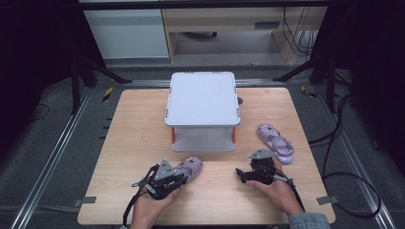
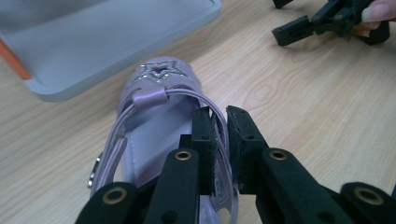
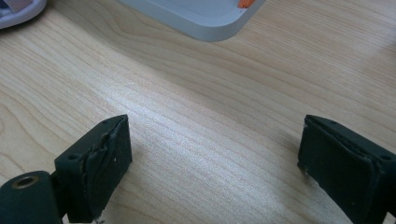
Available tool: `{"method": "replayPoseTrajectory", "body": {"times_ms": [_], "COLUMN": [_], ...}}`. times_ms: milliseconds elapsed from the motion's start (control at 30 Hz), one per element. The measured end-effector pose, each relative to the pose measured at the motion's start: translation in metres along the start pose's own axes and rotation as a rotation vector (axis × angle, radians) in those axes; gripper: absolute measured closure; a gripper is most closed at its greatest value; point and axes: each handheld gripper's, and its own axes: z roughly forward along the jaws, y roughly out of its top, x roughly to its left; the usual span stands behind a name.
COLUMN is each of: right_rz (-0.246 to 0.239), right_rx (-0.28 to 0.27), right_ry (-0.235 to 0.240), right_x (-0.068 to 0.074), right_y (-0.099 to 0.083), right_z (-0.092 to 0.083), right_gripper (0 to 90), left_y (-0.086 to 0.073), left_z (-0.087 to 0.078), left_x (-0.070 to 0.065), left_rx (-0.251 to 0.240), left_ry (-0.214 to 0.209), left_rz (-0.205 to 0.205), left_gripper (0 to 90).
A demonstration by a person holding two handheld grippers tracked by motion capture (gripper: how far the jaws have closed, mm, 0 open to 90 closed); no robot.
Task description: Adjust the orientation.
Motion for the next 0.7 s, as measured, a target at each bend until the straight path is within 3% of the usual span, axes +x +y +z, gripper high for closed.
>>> {"method": "replayPoseTrajectory", "body": {"times_ms": [233, 400, 600, 700], "right_rz": [0.0, 0.0, 0.0, 0.0], "right_rx": [0.0, 0.0, 0.0, 0.0], "right_ry": [0.0, 0.0, 0.0, 0.0], "right_x": [0.0, 0.0, 0.0, 0.0], "right_y": [0.0, 0.0, 0.0, 0.0], "right_z": [0.0, 0.0, 0.0, 0.0], "right_gripper": [9.8, 9.8, 9.8, 9.8], "left_y": [0.003, 0.002, 0.001, 0.0], "left_z": [0.012, 0.019, 0.016, 0.01], "left_x": [-0.008, -0.014, -0.018, -0.018], "left_rx": [0.009, 0.023, 0.023, 0.015], "left_ry": [-0.027, -0.033, -0.028, -0.03], "left_rz": [-0.008, 0.01, 0.02, 0.013], "left_gripper": [76.5, 70.1, 53.7, 51.3]}}
